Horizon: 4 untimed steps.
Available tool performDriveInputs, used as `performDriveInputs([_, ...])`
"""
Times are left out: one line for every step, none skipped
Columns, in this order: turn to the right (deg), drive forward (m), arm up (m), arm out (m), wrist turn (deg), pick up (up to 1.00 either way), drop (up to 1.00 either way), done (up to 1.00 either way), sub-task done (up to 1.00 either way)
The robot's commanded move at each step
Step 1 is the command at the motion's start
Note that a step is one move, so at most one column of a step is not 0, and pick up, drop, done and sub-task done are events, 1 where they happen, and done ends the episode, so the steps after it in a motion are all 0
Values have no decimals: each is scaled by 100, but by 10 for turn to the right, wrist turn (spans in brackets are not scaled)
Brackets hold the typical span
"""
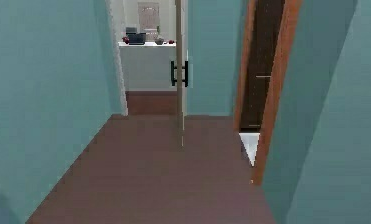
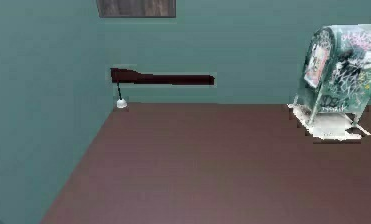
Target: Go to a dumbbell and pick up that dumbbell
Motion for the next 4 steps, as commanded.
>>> performDriveInputs([0, 100, 0, 0, 0, 0, 0, 0, 0])
performDriveInputs([60, 0, 0, 0, 0, 0, 0, 0, 0])
performDriveInputs([0, 40, 0, 0, 0, 0, 0, 0, 0])
performDriveInputs([150, 0, 0, 0, 0, 0, 0, 0, 0])
